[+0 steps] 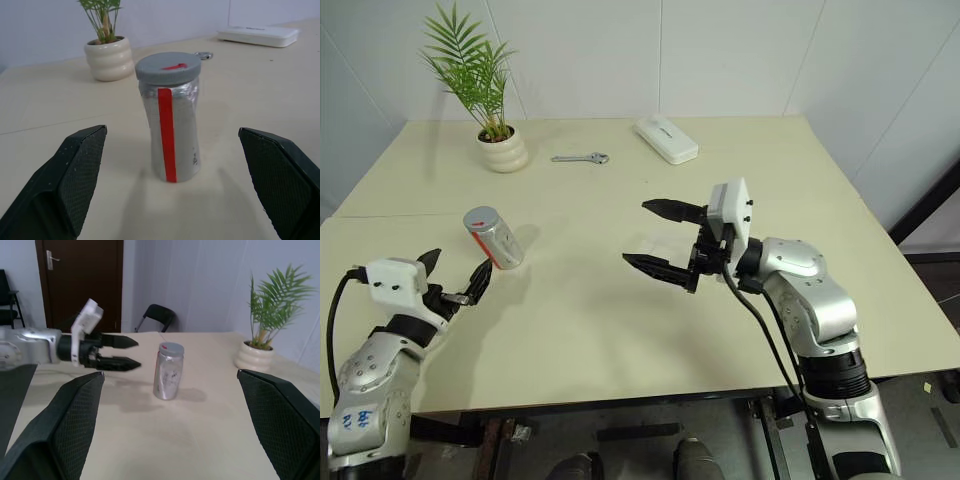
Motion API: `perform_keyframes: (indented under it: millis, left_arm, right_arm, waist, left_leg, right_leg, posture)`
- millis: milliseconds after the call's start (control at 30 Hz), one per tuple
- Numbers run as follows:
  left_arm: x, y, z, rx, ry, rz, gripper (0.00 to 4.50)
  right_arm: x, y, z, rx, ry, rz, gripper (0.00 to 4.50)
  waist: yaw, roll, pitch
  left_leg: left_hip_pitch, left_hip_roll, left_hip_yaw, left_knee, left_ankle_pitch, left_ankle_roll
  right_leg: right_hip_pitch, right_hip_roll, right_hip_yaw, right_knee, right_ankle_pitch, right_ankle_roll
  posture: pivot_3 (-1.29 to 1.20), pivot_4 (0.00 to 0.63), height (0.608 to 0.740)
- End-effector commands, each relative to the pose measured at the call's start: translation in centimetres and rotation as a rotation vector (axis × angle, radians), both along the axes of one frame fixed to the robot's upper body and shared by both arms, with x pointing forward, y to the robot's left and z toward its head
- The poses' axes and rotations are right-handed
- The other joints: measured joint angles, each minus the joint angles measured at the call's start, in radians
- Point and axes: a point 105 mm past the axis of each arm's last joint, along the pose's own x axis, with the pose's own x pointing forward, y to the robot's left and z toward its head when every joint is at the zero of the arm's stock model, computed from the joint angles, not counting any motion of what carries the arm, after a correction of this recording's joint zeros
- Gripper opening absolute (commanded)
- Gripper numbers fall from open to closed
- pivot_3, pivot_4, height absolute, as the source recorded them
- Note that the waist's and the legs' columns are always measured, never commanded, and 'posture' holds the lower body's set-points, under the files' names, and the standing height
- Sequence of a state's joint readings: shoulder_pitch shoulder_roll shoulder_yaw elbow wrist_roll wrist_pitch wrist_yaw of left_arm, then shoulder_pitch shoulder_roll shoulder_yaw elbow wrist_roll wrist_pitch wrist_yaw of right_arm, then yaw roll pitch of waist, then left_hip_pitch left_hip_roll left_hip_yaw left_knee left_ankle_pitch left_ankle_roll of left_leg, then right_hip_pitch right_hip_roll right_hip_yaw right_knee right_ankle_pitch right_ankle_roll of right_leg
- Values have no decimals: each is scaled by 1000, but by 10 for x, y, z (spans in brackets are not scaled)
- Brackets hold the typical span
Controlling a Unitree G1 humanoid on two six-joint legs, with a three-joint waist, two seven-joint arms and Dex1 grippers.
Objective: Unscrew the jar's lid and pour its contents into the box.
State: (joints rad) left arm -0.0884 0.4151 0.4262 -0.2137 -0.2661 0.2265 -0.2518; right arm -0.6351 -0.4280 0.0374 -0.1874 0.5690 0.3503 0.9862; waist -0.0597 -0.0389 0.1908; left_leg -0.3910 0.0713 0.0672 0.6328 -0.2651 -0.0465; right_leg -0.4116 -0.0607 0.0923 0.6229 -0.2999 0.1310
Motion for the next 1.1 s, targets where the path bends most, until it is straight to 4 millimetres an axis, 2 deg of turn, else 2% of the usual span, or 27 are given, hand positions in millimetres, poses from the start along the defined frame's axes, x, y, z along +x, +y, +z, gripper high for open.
perform_keyframes:
  millis: [33,267,467,867,1000,1100]
  left_arm:
    - [3,1,6,29,-28,9,4500]
    - [22,8,6,15,-31,12,4500]
    - [48,-2,-4,20,-5,-64,4500]
    - [76,-4,8,55,-36,-85,4500]
    - [80,-6,6,80,-32,-99,4500]
    - [80,-8,4,77,-30,-111,3904]
  right_arm:
    - [-4,4,8,25,-54,-6,4487]
    - [-1,2,7,50,-56,-55,4487]
    - [-1,0,4,39,-60,-63,4487]
    - [-3,0,4,59,-56,-83,4487]
    - [-3,0,3,72,-54,-95,4487]
    - [-4,0,2,78,-48,-102,4500]
  waist:
    - [2,0,0]
    - [5,0,0]
    - [4,0,0]
    - [7,0,0]
    - [5,0,0]
    - [5,0,0]
  left_leg:
    - [0,0,0,0,0,0]
    - [0,0,0,1,0,0]
    - [0,0,0,1,0,-1]
    - [-1,0,0,0,1,-1]
    - [-1,0,0,0,1,-1]
    - [-1,0,0,-1,1,-1]
  right_leg:
    - [0,0,0,0,0,0]
    - [0,0,-1,1,0,0]
    - [0,0,-1,1,0,0]
    - [-1,0,-2,1,0,0]
    - [0,0,-2,0,0,0]
    - [-1,0,-2,0,0,0]
  posture:
    - [0,150,740]
    - [0,150,740]
    - [0,150,740]
    - [0,150,740]
    - [0,150,740]
    - [0,150,740]
